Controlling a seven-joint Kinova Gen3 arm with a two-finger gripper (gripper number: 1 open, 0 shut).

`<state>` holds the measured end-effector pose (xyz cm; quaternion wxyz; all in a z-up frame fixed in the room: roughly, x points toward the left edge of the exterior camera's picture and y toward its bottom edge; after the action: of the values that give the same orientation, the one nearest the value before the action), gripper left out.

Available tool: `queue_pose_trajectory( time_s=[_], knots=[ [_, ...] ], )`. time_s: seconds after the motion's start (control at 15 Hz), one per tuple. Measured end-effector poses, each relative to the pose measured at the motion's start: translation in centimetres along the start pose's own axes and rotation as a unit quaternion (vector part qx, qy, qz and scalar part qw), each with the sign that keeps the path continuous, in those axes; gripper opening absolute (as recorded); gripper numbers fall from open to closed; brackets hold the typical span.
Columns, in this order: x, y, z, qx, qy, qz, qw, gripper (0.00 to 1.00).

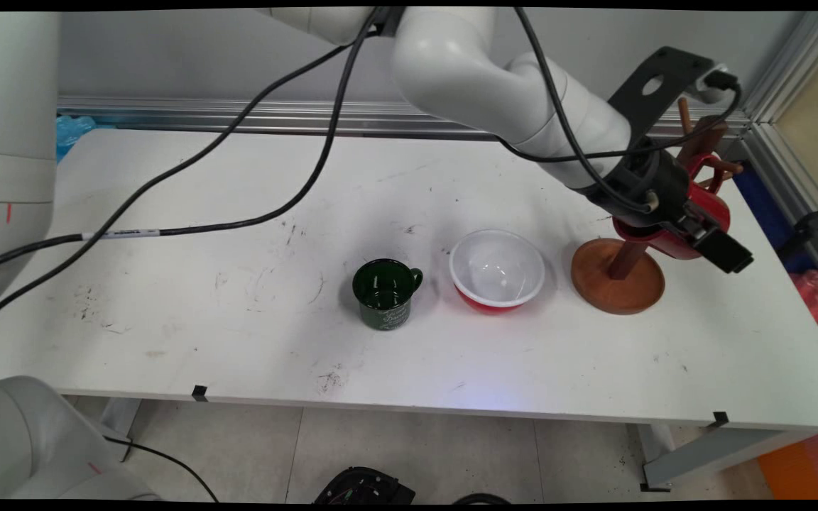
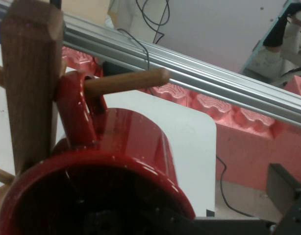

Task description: Pick up the red mug from the rack, then place the picked object on the table

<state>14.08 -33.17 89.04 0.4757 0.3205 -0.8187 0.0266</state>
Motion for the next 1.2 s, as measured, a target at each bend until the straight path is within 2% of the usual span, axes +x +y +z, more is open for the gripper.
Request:
queue_pose_trajectory(
  time_s=[0.07, 0.13, 0.73, 1.2],
  knots=[
    [0.01, -0.07, 0.24, 0.001, 0.0, -0.002, 1.0, 1.0],
    [0.01, -0.15, 0.44, 0.002, 0.0, -0.004, 1.0, 0.0],
    [-0.36, -0.15, 0.88, 0.005, -0.003, -0.013, 0.9999, 0.0],
    [-0.35, 0.04, 0.05, 0.006, 0.0, -0.014, 0.9999, 0.0]
  ],
)
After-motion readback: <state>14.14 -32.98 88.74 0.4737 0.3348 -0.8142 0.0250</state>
